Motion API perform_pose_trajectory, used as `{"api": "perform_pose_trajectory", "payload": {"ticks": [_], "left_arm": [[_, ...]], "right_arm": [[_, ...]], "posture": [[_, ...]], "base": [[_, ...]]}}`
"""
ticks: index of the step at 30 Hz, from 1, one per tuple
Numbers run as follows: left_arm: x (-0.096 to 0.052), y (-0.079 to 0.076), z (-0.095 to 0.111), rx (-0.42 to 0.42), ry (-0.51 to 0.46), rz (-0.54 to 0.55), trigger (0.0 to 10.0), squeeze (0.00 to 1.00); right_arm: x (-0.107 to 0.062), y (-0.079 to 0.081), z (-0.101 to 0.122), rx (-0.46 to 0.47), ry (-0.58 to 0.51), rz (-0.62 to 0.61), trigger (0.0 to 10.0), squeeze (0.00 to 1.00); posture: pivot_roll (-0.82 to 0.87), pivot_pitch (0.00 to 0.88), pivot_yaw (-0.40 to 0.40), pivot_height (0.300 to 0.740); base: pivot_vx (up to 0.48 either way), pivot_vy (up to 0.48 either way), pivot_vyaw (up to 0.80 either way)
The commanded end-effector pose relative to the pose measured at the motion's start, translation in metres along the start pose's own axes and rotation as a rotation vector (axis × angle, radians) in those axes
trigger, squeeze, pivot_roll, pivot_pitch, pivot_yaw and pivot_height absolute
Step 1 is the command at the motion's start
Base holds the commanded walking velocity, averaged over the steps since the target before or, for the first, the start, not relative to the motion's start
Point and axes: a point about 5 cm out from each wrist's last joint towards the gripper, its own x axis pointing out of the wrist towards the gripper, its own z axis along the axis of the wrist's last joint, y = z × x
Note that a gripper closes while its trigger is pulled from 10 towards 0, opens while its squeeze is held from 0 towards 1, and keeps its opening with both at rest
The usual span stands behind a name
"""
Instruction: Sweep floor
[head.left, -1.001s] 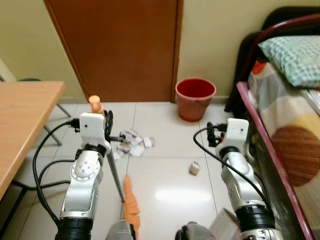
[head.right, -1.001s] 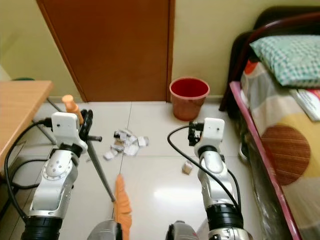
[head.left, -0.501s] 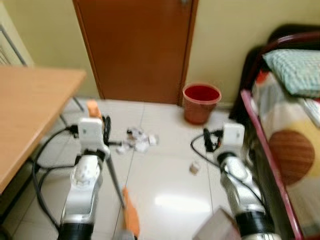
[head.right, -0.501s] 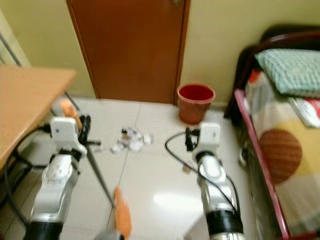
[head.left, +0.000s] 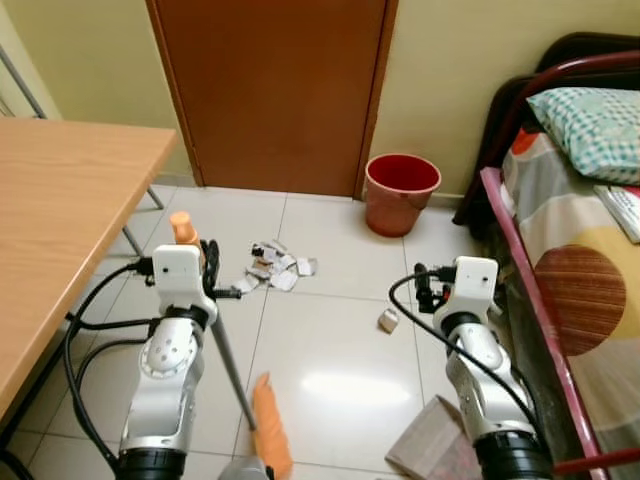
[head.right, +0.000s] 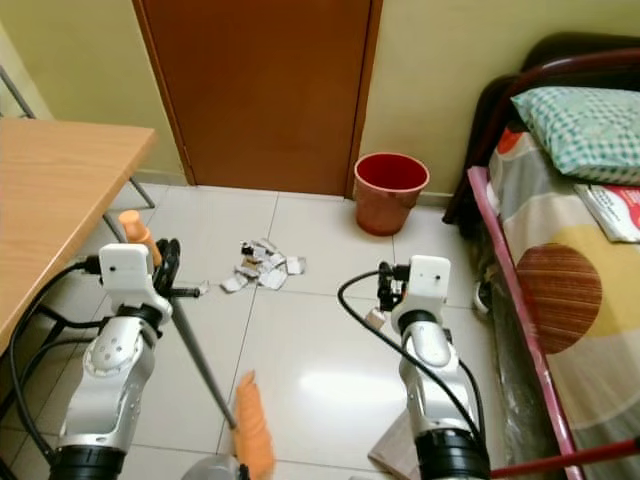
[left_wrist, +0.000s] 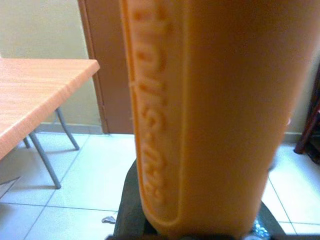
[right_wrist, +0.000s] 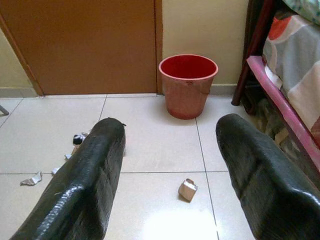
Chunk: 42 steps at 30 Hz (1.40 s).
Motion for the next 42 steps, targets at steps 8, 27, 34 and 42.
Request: {"api": "perform_pose_trajectory", "payload": {"ticks": [8,27,34,42], "left_arm": [[0.004,-0.009,0.002,-0.008,0.004,-0.041,10.0,0.0],[0.008,-0.012,0.007,0.093,-0.04,-0.034,10.0,0.0],[-0.006,0.003,0.039,0.207,-0.302,-0.018,10.0,0.0],[0.007,0.0,0.05,0.226,-0.317,-0.041,10.0,0.0]], "right_arm": [[0.0,-0.002,0.009,0.001,-0.036,0.004,10.0,0.0],[0.001,-0.005,0.018,0.013,-0.063,-0.017,10.0,0.0],[-0.008,-0.012,0.014,-0.015,-0.065,-0.031,10.0,0.0],[-0.006,-0.002,0.015,-0.022,-0.06,-0.005,10.0,0.0]], "posture": [[-0.02,0.0,-0.006,0.74],[-0.02,0.0,0.014,0.74],[-0.03,0.0,0.017,0.74],[-0.02,0.0,0.003,0.74]], "base": [[0.0,0.396,-0.78],[0.0,0.189,-0.49],[0.0,0.0,-0.78],[0.0,0.0,-0.78]]}}
